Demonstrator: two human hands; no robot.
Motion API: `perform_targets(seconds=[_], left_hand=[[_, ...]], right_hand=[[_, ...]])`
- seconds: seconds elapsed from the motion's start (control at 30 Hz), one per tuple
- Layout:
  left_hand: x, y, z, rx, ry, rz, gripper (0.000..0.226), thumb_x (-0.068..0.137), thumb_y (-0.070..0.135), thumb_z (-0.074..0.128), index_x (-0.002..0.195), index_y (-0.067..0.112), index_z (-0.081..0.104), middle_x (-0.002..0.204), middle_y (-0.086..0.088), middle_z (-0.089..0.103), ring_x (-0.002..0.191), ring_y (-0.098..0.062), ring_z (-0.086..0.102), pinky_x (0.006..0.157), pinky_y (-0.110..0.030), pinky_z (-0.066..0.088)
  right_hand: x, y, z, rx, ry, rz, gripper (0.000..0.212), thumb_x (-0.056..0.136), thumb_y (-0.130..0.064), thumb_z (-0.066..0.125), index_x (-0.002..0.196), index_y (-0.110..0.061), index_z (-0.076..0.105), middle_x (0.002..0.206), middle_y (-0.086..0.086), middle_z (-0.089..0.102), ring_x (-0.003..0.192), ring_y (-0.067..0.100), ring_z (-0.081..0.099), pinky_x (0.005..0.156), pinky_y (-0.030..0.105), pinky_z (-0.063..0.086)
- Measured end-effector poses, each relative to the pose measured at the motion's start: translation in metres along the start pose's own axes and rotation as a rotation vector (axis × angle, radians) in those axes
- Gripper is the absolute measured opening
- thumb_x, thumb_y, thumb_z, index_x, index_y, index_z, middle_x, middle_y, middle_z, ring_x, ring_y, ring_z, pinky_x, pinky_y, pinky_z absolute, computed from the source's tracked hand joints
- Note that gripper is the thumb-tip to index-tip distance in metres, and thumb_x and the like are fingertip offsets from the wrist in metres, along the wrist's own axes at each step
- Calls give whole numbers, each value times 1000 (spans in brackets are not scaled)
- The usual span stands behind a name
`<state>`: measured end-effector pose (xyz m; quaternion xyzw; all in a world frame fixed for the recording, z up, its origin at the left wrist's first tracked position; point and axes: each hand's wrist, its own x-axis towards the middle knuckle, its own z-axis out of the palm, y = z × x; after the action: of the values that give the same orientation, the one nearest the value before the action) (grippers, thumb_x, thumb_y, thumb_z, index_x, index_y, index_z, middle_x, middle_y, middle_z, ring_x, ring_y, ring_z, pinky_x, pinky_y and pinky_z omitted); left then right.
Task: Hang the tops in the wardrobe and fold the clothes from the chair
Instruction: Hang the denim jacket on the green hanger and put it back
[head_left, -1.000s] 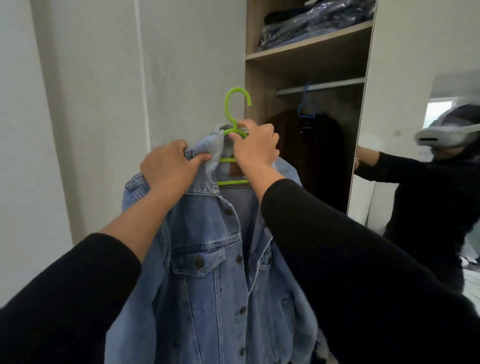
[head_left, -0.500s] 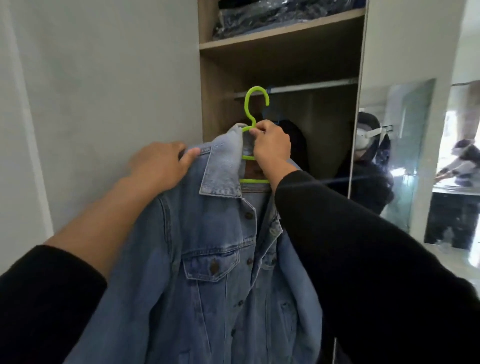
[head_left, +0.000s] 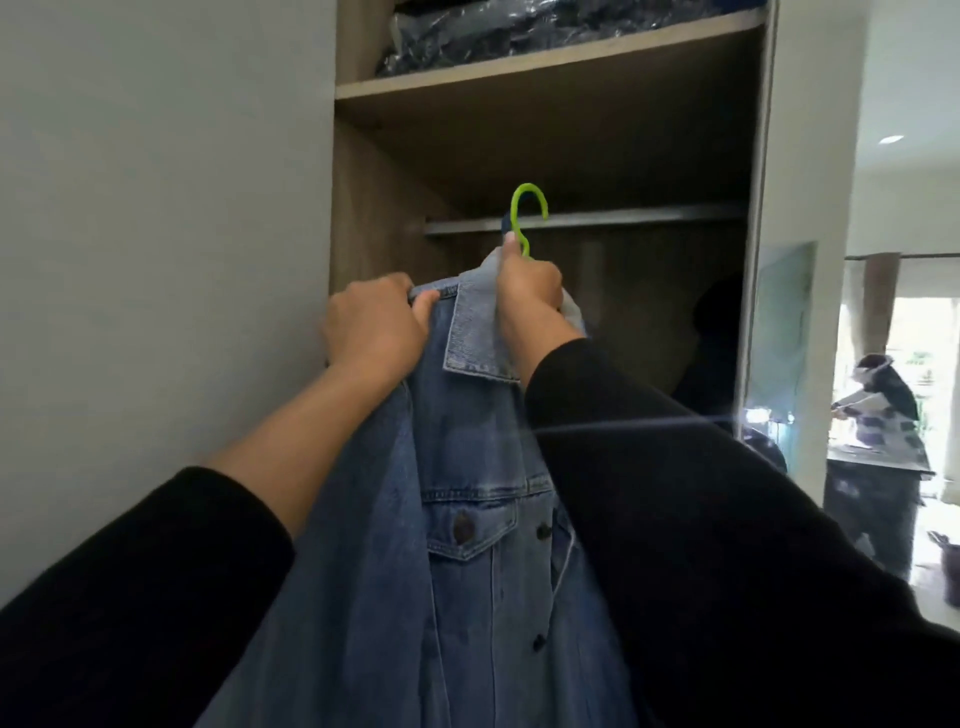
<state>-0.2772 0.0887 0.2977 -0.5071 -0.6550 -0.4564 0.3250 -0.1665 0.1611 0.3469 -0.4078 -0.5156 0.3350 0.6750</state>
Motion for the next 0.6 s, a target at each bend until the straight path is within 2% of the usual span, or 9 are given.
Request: perform_targets(seconds=[0.03, 0.1, 0.17, 0.3, 0.43, 0.6], left_hand=[[8, 5, 10, -19, 8, -5, 33, 93, 43, 47, 96, 15, 64, 97, -19, 67, 94, -41, 59, 67, -34, 40], [21, 17, 28, -71, 18, -3, 30, 92, 41, 49, 96, 16, 64, 96, -16, 67, 93, -39, 60, 71, -36, 45], [33, 28, 44, -166, 3, 19, 26, 91, 36, 50, 97, 15, 64, 96, -13, 68, 93, -35, 62, 75, -36, 47], [47, 43, 72, -422, -54, 86, 22, 91, 22, 50, 106, 15, 65, 103, -5, 69, 95, -22, 63, 78, -26, 42], [53, 48, 93, -573, -101, 148, 33, 93, 17, 51, 124, 18, 58, 114, 0, 67, 94, -7, 60, 82, -17, 43], [65, 43, 117, -625, -99, 148, 36, 94, 18, 51, 129, 18, 56, 116, -2, 67, 101, -13, 63, 85, -18, 44]], right_hand=[[9, -1, 4, 13, -16, -2, 56, 85, -50, 59, 116, -3, 57, 114, 11, 63, 107, 28, 59, 95, 36, 46], [28, 3, 12, 58, -32, -38, 39, 80, -38, 69, 104, -7, 64, 101, 8, 66, 96, 25, 63, 90, 37, 51], [50, 9, 14, 68, -8, -75, 29, 79, -26, 67, 103, -9, 66, 102, 9, 69, 97, 27, 65, 90, 41, 52], [95, 12, 11, 119, 62, -78, 24, 85, -17, 58, 105, -7, 66, 110, 12, 68, 105, 29, 62, 97, 41, 48], [133, 13, 13, 55, 59, -90, 29, 92, -21, 50, 111, -4, 63, 118, 16, 64, 112, 31, 59, 100, 40, 45], [160, 19, 28, 41, 19, -53, 39, 96, -37, 42, 115, -10, 63, 115, 11, 65, 106, 28, 62, 93, 35, 49]])
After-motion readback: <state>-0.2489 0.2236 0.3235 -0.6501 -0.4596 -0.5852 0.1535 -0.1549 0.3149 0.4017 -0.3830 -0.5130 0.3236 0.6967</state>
